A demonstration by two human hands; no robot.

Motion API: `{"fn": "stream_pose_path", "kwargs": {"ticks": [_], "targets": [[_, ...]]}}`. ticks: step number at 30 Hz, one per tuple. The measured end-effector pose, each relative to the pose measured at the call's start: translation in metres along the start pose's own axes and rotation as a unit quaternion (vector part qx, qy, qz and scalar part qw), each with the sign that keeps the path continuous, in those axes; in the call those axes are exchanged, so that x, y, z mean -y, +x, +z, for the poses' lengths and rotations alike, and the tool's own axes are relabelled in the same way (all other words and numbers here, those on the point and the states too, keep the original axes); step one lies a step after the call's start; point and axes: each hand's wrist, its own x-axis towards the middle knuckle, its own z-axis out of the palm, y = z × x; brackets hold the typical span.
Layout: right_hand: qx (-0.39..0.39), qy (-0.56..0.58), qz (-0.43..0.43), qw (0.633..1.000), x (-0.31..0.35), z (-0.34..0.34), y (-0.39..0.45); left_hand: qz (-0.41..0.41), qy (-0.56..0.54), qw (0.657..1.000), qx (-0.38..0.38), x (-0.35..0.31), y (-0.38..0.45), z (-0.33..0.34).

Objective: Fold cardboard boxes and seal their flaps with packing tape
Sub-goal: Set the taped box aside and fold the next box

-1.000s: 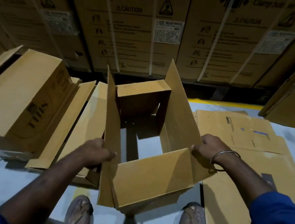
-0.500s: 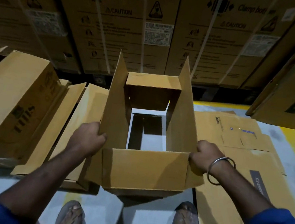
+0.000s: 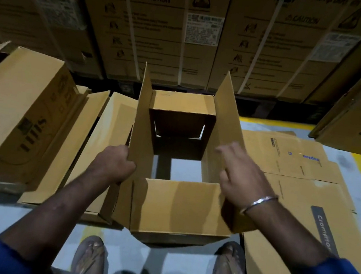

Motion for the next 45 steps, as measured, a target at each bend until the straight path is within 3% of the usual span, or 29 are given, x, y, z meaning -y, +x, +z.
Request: {"fn": "stream_pose_path", "kwargs": {"ticks": [2,5,8,16,22,26,31,37,42,45], "targets": [[0.084,0.053,-0.070,0.993,0.022,0.010,-0.006,-0.009,-0.007,1.000,0.023,0.001,0.000,-0.002],[0.285,-0.042,-0.101,0.952,0.032,0.048,-0.012,-0.011,-0.013,0.999,0.038,0.004,0.001,-0.004],[0.357,-0.107,-0.093,0.923,0.029,0.077,-0.010,-0.004,-0.018,0.999,0.038,0.007,0.002,-0.008],[0.326,-0.099,-0.074,0.937,0.044,0.084,0.017,0.020,-0.017,0.997,0.079,0.004,-0.004,-0.015],[0.162,-0.041,-0.018,0.986,0.051,0.095,0.101,0.039,-0.006,0.994,0.101,0.003,-0.003,-0.013],[0.123,-0.007,0.036,0.992,0.036,0.108,0.182,0.051,0.006,0.992,0.116,0.004,-0.004,-0.011],[0.185,-0.077,0.064,0.978,0.012,0.122,0.248,0.086,0.030,0.988,0.127,0.004,-0.002,-0.005],[0.287,-0.123,0.064,0.948,-0.005,0.162,0.258,0.152,0.022,0.970,0.186,-0.003,0.000,-0.006],[0.306,-0.099,0.053,0.945,-0.005,0.155,0.255,0.230,0.029,0.942,0.243,-0.012,-0.010,0.012],[0.287,-0.126,0.033,0.949,0.001,0.111,0.239,0.227,0.097,0.928,0.281,-0.015,-0.012,0.031]]}}
